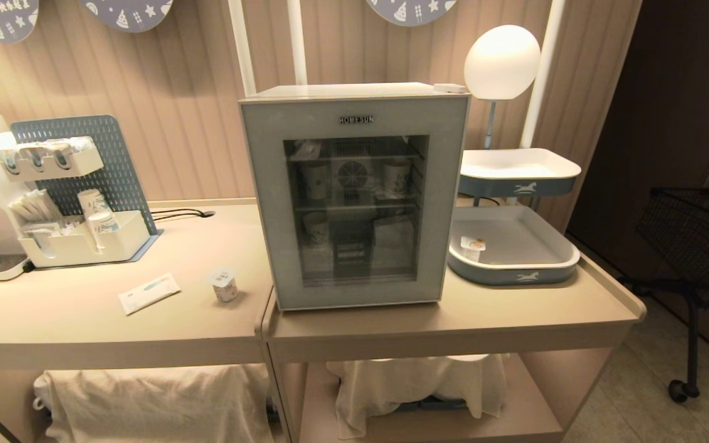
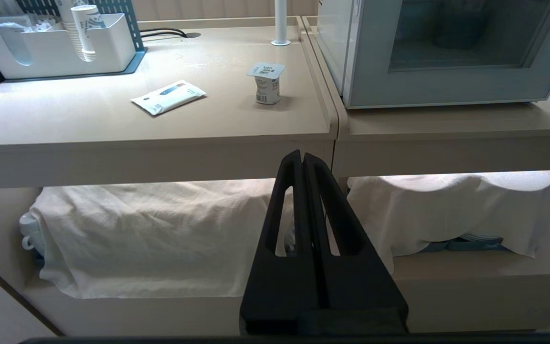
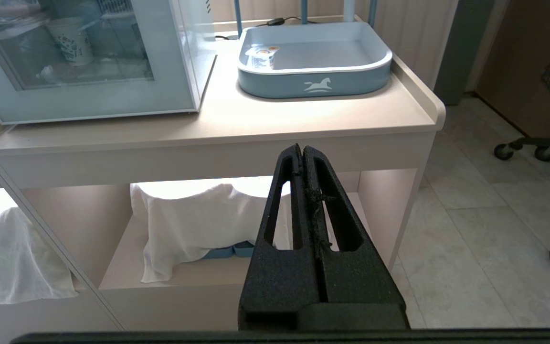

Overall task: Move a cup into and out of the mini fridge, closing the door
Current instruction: Open the freezer door

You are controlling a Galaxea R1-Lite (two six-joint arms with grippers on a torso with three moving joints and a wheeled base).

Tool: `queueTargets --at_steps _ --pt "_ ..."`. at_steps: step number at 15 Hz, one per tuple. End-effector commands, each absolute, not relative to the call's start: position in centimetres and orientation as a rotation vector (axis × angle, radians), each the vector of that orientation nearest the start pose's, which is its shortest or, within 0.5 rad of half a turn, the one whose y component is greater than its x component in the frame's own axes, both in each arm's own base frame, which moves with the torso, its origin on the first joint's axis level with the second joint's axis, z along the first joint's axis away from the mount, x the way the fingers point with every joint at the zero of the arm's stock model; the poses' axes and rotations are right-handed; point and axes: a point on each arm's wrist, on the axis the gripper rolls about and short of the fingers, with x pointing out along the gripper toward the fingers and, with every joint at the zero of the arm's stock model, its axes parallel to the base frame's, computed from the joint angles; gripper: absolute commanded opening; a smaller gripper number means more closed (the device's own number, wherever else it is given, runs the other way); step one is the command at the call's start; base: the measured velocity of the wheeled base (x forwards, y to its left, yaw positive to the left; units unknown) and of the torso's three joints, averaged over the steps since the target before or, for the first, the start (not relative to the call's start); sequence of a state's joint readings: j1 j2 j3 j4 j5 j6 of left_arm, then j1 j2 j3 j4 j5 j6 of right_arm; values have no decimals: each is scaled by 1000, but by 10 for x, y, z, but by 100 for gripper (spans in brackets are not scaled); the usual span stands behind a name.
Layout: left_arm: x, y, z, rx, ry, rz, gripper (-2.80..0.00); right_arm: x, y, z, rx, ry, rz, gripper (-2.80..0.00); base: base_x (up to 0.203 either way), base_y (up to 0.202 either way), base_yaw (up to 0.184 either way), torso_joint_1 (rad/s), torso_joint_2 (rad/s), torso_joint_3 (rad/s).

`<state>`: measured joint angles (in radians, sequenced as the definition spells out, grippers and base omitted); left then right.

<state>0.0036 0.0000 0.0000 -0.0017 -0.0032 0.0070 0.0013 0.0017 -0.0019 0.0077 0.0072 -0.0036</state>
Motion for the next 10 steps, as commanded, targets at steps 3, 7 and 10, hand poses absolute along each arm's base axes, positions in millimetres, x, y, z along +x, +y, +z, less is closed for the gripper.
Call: queueTargets --at_steps 3,7,10 --pt "-23 0 75 13 -2 0 -280 -23 0 75 -3 9 9 -280 0 0 0 0 0 0" --pt "-23 0 76 15 -4 2 -280 -23 0 75 -3 9 9 -280 140 0 1 -4 -1 3" --pt "-23 0 76 15 -3 0 -280 -23 0 75 -3 9 9 -280 193 0 -1 3 5 3"
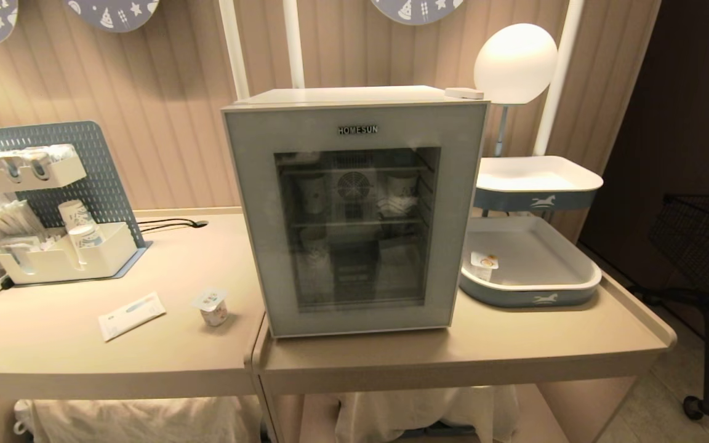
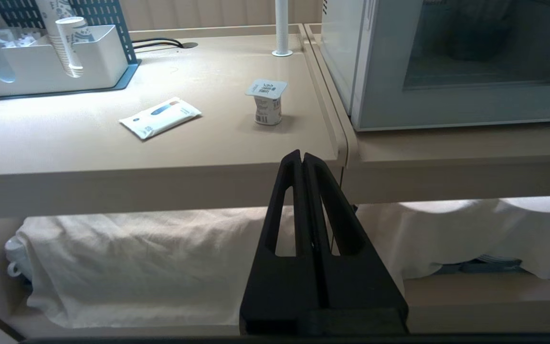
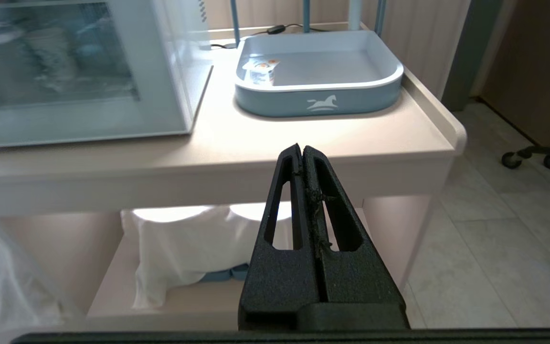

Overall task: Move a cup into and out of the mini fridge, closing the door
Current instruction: Open the freezer door

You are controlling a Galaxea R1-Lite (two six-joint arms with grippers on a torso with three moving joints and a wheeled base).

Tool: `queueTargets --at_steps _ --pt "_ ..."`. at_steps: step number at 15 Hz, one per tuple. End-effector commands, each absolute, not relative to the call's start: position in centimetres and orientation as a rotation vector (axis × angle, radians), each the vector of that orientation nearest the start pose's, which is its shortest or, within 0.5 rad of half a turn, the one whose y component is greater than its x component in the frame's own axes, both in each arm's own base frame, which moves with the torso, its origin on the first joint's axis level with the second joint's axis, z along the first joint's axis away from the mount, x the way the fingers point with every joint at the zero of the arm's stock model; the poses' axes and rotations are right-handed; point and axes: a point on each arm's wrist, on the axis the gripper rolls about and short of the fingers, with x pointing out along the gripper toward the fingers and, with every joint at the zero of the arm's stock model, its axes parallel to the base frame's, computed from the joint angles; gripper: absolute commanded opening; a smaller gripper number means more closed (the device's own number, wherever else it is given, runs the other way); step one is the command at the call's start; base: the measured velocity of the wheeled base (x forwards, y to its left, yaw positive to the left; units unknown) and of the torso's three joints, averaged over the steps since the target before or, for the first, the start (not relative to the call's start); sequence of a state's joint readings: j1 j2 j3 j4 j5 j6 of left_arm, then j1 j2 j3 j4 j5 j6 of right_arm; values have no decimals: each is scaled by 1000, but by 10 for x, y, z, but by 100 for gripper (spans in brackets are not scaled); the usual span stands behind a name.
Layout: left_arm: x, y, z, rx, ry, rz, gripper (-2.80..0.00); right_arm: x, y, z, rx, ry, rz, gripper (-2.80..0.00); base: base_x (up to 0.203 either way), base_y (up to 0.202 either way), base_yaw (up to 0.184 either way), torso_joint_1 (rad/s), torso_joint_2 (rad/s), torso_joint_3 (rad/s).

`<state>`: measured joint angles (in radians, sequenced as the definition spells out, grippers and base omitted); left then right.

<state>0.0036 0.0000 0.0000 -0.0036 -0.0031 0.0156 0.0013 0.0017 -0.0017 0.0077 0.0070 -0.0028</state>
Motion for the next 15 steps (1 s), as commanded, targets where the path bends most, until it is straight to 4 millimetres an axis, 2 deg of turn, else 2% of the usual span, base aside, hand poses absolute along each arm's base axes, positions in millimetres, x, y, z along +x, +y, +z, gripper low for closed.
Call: queueTargets --at_steps 1,3,7,8,9,11,14,15 --pt "-23 0 75 15 -2 1 -280 -23 0 76 -3 8 9 -280 195 0 2 1 7 2" --pt "-23 0 76 12 -3 0 -280 -23 0 75 -3 9 8 -280 159 0 -3 4 8 -2" --pt "-23 0 76 14 -3 2 -280 -23 0 76 -4 9 9 -280 0 0 0 0 0 0" --pt "-23 0 78 17 -12 3 -280 -23 0 75 -5 9 9 -280 0 0 0 0 0 0" --pt "-27 0 88 21 -41 13 -280 -23 0 76 -5 10 9 -280 0 0 0 0 0 0" --pt "-44 1 130 23 -126 49 -280 -23 0 76 -5 8 9 -280 0 0 0 0 0 0" --pt "-88 1 229 -3 -247 70 -280 -23 0 76 -5 8 9 -280 0 0 0 0 0 0" --pt "-85 1 261 -21 -226 74 -280 -23 0 76 -5 8 9 -280 0 0 0 0 0 0"
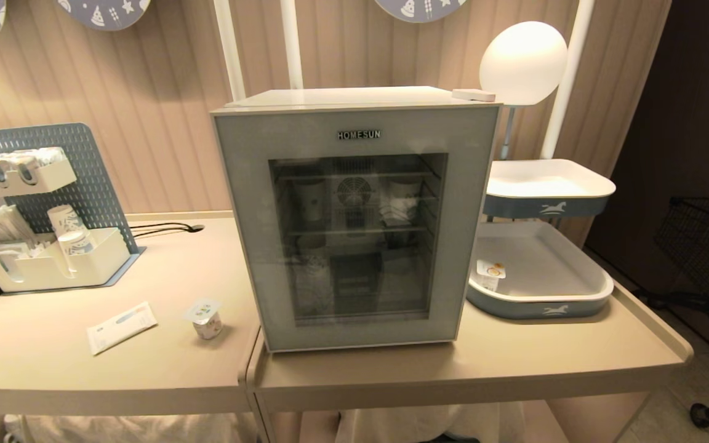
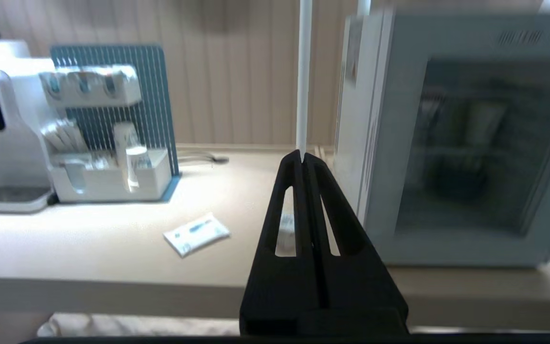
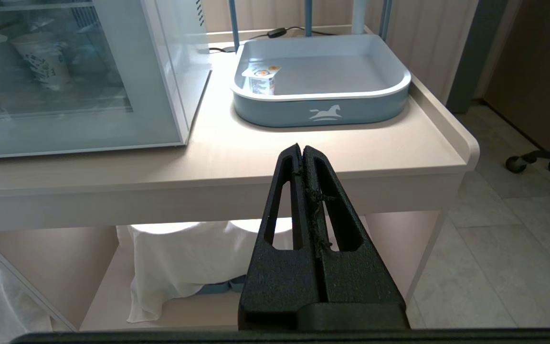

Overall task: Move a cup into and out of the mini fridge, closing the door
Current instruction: Open the freezer door

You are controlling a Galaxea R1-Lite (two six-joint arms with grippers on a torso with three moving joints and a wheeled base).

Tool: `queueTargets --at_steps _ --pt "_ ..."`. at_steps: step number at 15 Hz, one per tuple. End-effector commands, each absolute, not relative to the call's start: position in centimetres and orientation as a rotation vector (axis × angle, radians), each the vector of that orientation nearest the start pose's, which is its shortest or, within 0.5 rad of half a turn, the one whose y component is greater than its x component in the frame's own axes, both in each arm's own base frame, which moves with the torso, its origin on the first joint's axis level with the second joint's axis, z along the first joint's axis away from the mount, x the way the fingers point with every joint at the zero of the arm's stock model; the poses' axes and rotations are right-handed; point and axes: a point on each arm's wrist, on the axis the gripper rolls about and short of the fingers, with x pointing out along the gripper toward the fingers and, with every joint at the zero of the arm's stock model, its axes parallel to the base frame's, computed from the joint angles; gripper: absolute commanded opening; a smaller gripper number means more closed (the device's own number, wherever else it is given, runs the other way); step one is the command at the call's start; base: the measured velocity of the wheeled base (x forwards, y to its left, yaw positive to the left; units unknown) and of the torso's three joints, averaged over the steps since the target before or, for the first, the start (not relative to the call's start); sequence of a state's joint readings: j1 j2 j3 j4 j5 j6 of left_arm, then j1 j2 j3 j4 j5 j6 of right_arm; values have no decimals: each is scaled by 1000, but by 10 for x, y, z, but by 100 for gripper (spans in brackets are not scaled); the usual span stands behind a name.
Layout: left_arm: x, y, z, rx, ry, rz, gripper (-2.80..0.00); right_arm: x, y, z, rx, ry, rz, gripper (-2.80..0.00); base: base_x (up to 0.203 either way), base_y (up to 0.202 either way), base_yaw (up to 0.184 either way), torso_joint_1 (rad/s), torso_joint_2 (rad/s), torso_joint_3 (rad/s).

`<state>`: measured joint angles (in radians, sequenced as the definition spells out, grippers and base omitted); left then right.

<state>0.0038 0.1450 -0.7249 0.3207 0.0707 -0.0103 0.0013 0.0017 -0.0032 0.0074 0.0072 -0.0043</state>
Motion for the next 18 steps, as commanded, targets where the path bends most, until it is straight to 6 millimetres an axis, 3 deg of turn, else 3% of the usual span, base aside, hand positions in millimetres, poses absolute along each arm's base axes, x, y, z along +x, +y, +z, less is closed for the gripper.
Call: queueTargets --at_steps 1,3,5,7,9,11,13,15,18 --pt "-65 1 287 -38 -152 78 -280 -23 0 76 -5 8 9 -280 0 0 0 0 0 0" --pt "0 2 321 -72 39 81 -280 -23 0 76 -5 8 9 -280 0 0 0 0 0 0" --pt "81 1 333 -117 239 57 -280 -23 0 76 -5 8 9 -280 0 0 0 0 0 0" --pt "164 2 326 -197 428 -29 -280 -23 0 76 -5 8 9 -280 0 0 0 0 0 0" --pt "226 7 309 -336 570 -277 -280 -23 0 76 -5 8 9 -280 0 0 0 0 0 0" --pt "255 15 297 -479 604 -658 -280 -23 0 76 -5 8 9 -280 0 0 0 0 0 0" --pt "268 20 267 -447 558 -891 -280 -23 0 75 -5 9 9 -280 0 0 0 0 0 0" --pt "274 24 223 -305 495 -949 -280 -23 0 75 -5 9 9 -280 0 0 0 0 0 0" --pt "293 28 177 -173 422 -995 -280 -23 0 75 -3 9 9 -280 0 0 0 0 0 0"
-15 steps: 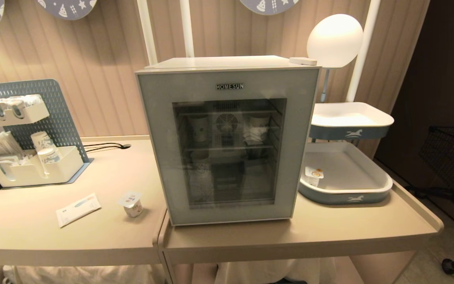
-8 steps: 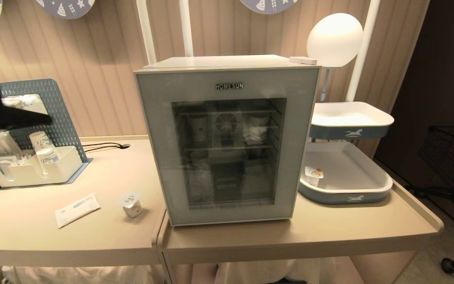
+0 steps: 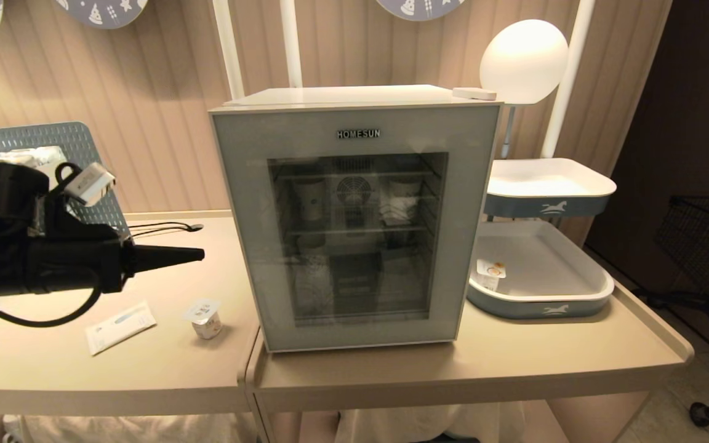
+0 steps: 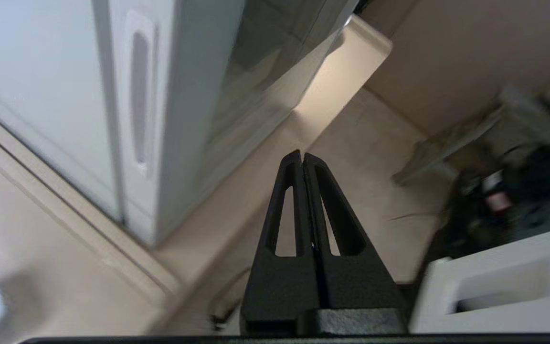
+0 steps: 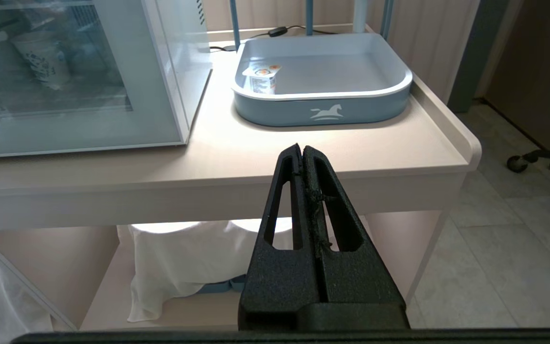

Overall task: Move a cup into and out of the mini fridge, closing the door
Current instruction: Open the freezer door

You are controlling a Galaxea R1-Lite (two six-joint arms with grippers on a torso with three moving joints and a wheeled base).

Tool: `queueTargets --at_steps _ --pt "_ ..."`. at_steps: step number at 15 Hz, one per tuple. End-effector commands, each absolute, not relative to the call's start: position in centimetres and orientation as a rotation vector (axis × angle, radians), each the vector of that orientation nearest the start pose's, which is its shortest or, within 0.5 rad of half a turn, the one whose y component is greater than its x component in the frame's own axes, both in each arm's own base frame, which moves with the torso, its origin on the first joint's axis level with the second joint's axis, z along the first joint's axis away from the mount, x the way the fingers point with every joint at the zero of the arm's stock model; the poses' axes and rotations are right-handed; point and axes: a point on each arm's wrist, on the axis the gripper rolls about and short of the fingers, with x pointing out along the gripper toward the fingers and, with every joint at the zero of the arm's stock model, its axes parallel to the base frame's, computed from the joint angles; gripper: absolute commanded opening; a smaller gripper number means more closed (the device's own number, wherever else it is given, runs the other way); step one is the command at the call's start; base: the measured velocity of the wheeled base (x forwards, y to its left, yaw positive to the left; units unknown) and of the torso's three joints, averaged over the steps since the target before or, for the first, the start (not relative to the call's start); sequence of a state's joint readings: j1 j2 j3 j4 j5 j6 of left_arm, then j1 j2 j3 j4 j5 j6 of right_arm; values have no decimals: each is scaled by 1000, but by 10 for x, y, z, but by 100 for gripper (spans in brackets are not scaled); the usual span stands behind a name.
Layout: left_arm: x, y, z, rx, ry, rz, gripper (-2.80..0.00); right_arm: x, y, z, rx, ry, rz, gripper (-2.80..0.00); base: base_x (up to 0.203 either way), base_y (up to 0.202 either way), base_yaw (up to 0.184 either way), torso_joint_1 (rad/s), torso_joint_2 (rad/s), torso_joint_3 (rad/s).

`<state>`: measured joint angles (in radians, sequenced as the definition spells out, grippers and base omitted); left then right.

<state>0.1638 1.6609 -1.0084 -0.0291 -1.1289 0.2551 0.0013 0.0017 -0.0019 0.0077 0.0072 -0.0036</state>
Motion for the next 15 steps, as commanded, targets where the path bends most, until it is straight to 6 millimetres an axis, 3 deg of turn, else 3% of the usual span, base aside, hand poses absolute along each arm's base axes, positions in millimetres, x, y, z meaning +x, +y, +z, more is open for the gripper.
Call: queueTargets --at_steps 1,2,5,9,11,15 --pt "303 30 165 -123 396 -999 -280 -23 0 76 -3 8 9 -280 0 0 0 0 0 0" --pt "312 32 156 -78 369 -999 0 -23 0 75 -3 9 9 -280 0 0 0 0 0 0" --pt "343 38 132 -20 336 -960 0 -23 0 75 -3 9 9 -280 0 0 0 0 0 0" --pt "368 35 111 13 286 -962 0 -23 0 76 -4 8 9 -280 0 0 0 0 0 0" --pt "379 22 113 -21 279 -988 0 -23 0 75 -3 9 9 -280 0 0 0 0 0 0" --pt "381 4 114 -65 278 -1065 0 -23 0 75 -3 9 9 -280 0 0 0 0 0 0"
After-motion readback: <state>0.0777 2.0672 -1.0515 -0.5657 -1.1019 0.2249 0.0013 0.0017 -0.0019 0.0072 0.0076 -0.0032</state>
